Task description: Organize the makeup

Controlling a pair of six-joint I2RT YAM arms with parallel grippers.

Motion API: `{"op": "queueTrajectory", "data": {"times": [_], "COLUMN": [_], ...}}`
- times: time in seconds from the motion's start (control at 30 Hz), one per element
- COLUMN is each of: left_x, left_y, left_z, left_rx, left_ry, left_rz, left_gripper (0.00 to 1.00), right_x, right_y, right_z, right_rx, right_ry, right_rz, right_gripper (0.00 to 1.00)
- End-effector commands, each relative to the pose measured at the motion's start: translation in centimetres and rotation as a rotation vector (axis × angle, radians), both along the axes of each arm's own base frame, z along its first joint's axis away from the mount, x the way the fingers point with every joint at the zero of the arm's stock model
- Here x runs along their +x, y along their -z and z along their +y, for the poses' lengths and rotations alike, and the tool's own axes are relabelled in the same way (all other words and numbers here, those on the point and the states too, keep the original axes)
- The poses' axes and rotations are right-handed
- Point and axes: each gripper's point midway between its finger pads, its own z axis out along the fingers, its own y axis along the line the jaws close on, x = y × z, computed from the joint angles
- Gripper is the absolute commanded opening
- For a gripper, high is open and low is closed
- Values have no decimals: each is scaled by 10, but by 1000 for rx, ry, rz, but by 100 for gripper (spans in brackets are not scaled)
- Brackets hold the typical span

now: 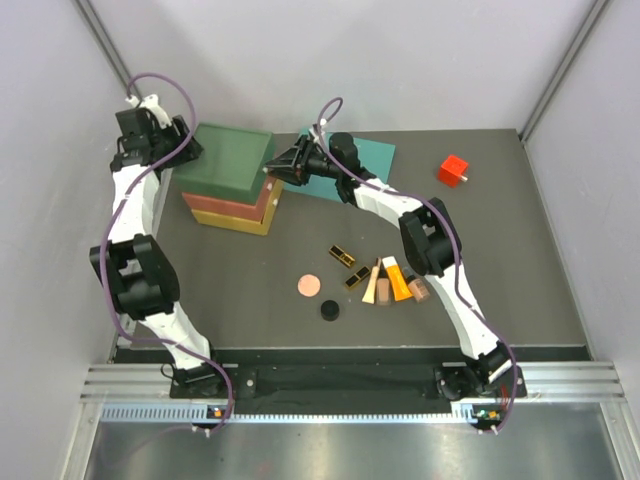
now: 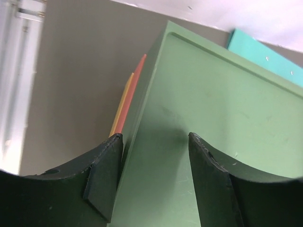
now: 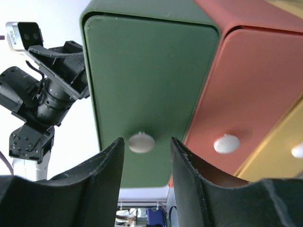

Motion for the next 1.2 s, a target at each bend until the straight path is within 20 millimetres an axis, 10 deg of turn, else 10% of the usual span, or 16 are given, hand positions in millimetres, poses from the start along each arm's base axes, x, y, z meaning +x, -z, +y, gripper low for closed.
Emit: {"op": "queueTrajectory", "data": {"times": [0.0,0.53,0.8,1.17], "left_x": [-13,-14,-14,-16], "left_y": [7,7,2,-76], "left_z": [-45,-43,-34,-22], "left_rx": [-48,-14,11,11], "left_ry": [128,113,59,-73], "left_rz": [40,54,43,-147], "left_gripper": [61,62,73,80], "right_x": [-2,2,-4,-6], "right_y": [-44,-45,-49,-43], "right_z": [-7,-5,-7,-8], "right_rx": [45,59,72,68], "right_ry": [0,6,-13,-18], "right_rz": [-95,-98,-109,-92], "right_gripper": [44,42,17,9]}}
